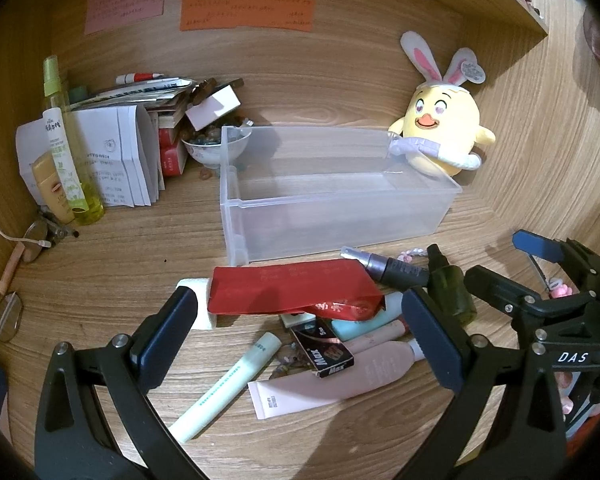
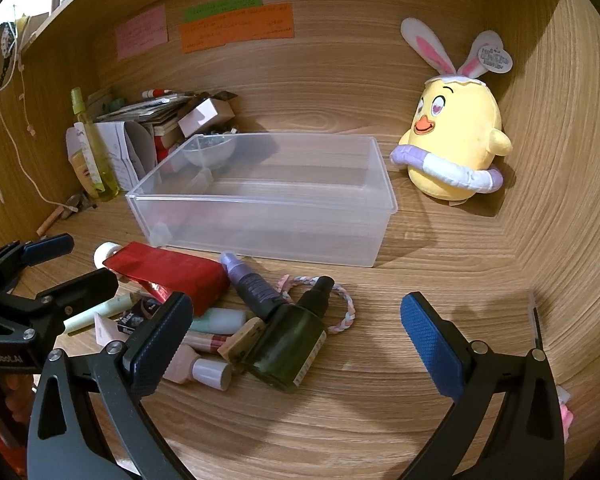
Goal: Organize objects
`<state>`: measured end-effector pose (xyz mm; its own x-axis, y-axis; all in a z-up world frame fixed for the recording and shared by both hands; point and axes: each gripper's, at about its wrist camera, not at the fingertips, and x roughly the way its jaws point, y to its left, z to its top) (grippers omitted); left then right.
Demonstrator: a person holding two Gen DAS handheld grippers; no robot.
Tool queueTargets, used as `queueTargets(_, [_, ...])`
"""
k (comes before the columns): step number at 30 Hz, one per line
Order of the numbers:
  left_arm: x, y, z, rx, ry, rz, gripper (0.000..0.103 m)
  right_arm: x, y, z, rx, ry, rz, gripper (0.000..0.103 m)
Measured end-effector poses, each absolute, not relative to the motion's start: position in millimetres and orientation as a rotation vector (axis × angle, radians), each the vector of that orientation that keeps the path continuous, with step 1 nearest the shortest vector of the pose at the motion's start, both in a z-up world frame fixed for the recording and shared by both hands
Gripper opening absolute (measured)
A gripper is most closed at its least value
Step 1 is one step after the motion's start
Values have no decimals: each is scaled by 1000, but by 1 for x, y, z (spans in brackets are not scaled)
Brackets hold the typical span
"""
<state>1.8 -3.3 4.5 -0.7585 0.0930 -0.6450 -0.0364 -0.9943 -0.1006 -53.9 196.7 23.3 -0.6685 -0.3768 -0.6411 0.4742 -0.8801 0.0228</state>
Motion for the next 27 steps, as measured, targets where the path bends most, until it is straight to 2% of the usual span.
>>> queueTargets(20, [6,-31,4,-1006,-149,2974,103,-65,196,20,927,184,-2524,103])
queueTargets(22, [7,-40,4,-1014,-164,2988,97,-68,198,19,930,171,-2538,103])
queueTargets(23, [6,-45,3,-1030,-175,2990,89,-70,199,18,936,162,-2543,102])
queueTargets(24, [4,-49,1,-1055,-185,2984,85,-73,200,17,944,151,-2544,102])
queueTargets(27, [2,-59,-6,-1102,-229,2963,85,-78,204,12,968,118,-2541,100])
